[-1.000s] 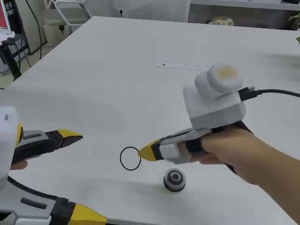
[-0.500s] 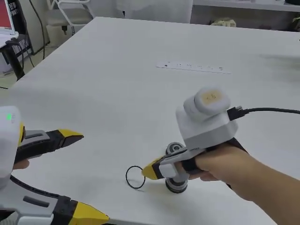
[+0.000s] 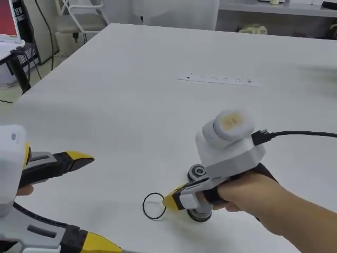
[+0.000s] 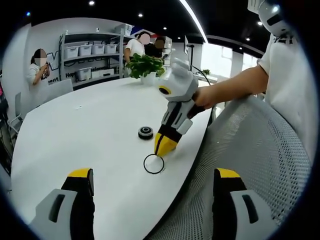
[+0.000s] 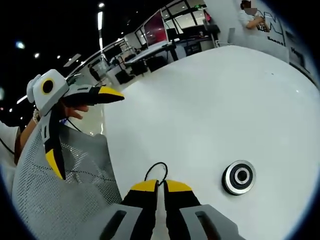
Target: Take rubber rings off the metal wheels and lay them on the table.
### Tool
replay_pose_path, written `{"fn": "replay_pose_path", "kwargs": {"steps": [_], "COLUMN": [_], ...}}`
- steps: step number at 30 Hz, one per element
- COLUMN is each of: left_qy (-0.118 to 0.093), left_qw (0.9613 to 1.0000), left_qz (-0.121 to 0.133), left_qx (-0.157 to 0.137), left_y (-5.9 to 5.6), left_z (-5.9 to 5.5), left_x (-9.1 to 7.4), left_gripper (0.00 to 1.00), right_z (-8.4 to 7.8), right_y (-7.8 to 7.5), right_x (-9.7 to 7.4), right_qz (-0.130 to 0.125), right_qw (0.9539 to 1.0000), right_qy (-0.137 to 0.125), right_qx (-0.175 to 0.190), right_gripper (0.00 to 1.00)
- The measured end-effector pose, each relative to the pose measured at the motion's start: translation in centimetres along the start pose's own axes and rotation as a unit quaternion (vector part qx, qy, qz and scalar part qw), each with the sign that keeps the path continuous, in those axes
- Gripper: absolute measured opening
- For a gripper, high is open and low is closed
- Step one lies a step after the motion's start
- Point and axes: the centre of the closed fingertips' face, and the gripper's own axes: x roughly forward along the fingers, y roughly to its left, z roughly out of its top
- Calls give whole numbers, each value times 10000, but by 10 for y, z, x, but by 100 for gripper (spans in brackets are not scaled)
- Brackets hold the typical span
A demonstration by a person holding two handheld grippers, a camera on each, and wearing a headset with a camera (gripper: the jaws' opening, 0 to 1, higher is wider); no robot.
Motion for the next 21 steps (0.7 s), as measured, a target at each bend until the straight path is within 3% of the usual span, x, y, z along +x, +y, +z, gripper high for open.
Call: {"fn": "replay_pose_path", "kwargs": {"steps": [9, 16, 21], "left_qy": [72, 83, 138], "left_qw": [10000, 10000, 9998], "left_qz": [-14, -12, -60], "left_qx": [14, 36, 141], "left_y": [-2, -2, -5], "left_z": [-2, -2, -2], "left_x": [0, 0, 1], "left_gripper": [97, 96, 96], "right_z": [10, 42, 59], "right_y": [-4, -10, -12], "right_x": [-12, -42, -64], "right_qz": [-217, -307, -443], "right_qw": [9991, 9956, 9912], "right_qy": [-91, -822, -1173], "right_qx": [-342, -318, -428], "right_gripper": [8, 10, 16]}}
